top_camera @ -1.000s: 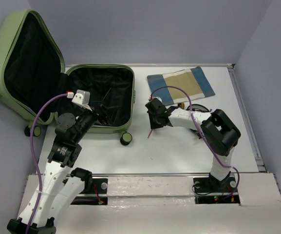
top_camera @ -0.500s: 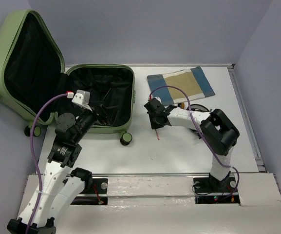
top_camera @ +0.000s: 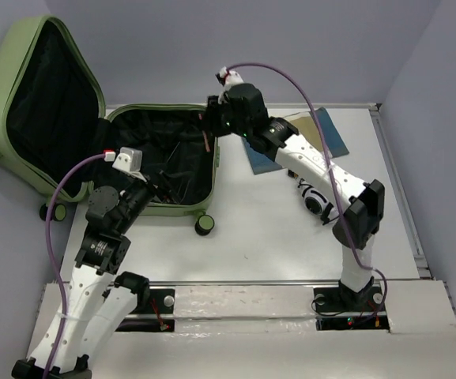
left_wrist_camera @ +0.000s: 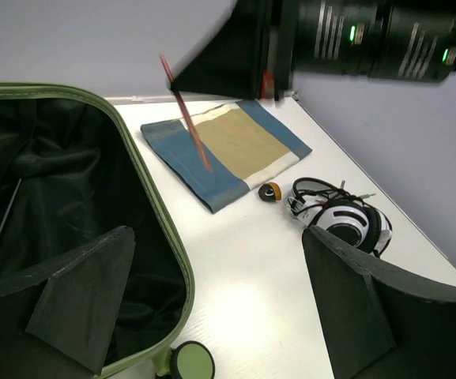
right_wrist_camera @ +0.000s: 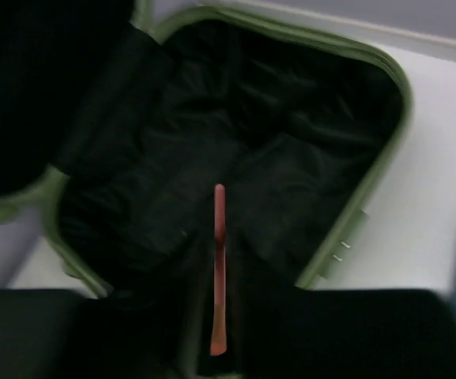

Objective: Pack the luggage

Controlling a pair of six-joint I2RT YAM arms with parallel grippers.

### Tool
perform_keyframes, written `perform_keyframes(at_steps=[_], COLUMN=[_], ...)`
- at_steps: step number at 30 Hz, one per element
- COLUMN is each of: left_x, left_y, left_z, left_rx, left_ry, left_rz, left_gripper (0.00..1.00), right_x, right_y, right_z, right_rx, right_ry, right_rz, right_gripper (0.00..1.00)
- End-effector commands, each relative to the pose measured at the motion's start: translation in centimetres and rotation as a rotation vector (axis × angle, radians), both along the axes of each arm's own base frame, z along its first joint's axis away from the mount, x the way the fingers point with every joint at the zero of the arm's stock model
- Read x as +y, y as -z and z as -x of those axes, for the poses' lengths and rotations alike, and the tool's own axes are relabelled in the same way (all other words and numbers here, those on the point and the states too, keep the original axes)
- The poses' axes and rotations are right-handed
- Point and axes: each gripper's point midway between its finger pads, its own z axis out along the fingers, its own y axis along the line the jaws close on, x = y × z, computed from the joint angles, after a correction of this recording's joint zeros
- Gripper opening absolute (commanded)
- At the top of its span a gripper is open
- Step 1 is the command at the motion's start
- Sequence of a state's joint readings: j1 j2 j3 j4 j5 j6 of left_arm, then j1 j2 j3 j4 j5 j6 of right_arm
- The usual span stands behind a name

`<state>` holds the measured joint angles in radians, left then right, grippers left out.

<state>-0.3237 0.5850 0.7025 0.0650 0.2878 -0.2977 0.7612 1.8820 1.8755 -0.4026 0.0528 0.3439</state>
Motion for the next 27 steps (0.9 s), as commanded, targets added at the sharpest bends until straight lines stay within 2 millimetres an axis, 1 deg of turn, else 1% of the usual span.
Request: perform_keyframes(at_steps=[1, 2, 3, 4, 5, 6, 8, 9, 10, 11, 12, 13, 15, 17, 18, 19, 20, 21, 22, 23, 25, 27], left_x=[0.2, 0.2, 0.1, 0.1, 0.1, 0.0, -0.1, -0.2, -0.3, -0.3, -0.3, -0.3, -0.3, -0.4, -0.4, -0.4, -0.4, -0.4, -0.5, -0.5, -0.5, -0.6], left_y=[-3.4, -3.4, -3.5, -3.7, -3.8, -4.0, -4.1, -4.2, -4.2, -4.2, -4.2, -4.2, -4.2, -4.1, -3.9, -3.8, -3.8, -3.7, -3.7, -3.6, -3.5, -3.5], left_z=[0.7, 0.8, 0.9, 1.1, 1.2, 1.4, 1.7, 1.8, 1.9, 1.9, 1.9, 1.9, 1.8, 1.8, 1.7, 1.6, 1.5, 1.5, 1.4, 1.4, 1.3, 1.2], left_rx=[-0.090, -0.092, -0.096, -0.101, -0.105, -0.111, -0.117, -0.117, -0.120, -0.121, -0.120, -0.119, -0.117, -0.114, -0.108, -0.106, -0.105, -0.102, -0.100, -0.098, -0.094, -0.090], left_ry=[0.007, 0.010, 0.013, 0.016, 0.019, 0.025, 0.034, 0.037, 0.042, 0.042, 0.042, 0.045, 0.043, 0.043, 0.045, 0.044, 0.042, 0.042, 0.042, 0.042, 0.043, 0.044], left_rz=[0.029, 0.030, 0.031, 0.031, 0.033, 0.035, 0.035, 0.037, 0.038, 0.037, 0.038, 0.037, 0.037, 0.036, 0.034, 0.035, 0.033, 0.033, 0.030, 0.031, 0.029, 0.030], left_gripper=[0.99, 0.99, 0.99, 0.99, 0.99, 0.99, 0.99, 0.99, 0.99, 0.99, 0.99, 0.99, 0.99, 0.99, 0.99, 0.99, 0.99, 0.99, 0.99, 0.99, 0.99, 0.99], right_x=[6.4, 6.4, 5.3, 2.8, 0.5, -3.7, -8.8, -12.3, -16.4, -17.4, -21.9, -25.2, -28.5, -30.1, -31.3, -31.7, -32.1, -32.0, -31.8, -31.6, -30.9, -30.2], right_y=[-4.2, -3.1, -3.1, -0.7, -1.7, 1.9, 3.7, 3.3, 6.6, 6.4, 8.5, 10.5, 12.4, 14.5, 15.1, 15.6, 16.6, 16.4, 16.8, 17.7, 18.0, 18.7], right_z=[-0.2, -0.8, -1.5, -3.1, -3.4, -5.1, -6.1, -6.7, -6.8, -6.6, -6.9, -6.5, -6.2, -6.1, -6.4, -6.6, -6.8, -7.4, -7.6, -7.9, -8.4, -8.6], right_rx=[-0.007, -0.005, -0.013, 0.021, 0.013, 0.069, 0.083, 0.061, 0.117, 0.116, 0.139, 0.186, 0.231, 0.291, 0.310, 0.319, 0.339, 0.336, 0.344, 0.357, 0.361, 0.377], right_ry=[-0.198, -0.179, -0.144, -0.079, -0.042, 0.053, 0.149, 0.247, 0.316, 0.351, 0.468, 0.524, 0.596, 0.607, 0.626, 0.632, 0.630, 0.619, 0.605, 0.586, 0.554, 0.527], right_rz=[-0.173, -0.143, -0.125, -0.079, -0.080, -0.019, 0.052, 0.089, 0.182, 0.205, 0.310, 0.399, 0.483, 0.515, 0.514, 0.521, 0.539, 0.523, 0.523, 0.534, 0.517, 0.503], right_gripper=[0.61, 0.69, 0.74, 0.75, 0.75, 0.75, 0.74, 0.71, 0.70, 0.69, 0.68, 0.67, 0.66, 0.66, 0.67, 0.69, 0.70, 0.71, 0.72, 0.72, 0.74, 0.75])
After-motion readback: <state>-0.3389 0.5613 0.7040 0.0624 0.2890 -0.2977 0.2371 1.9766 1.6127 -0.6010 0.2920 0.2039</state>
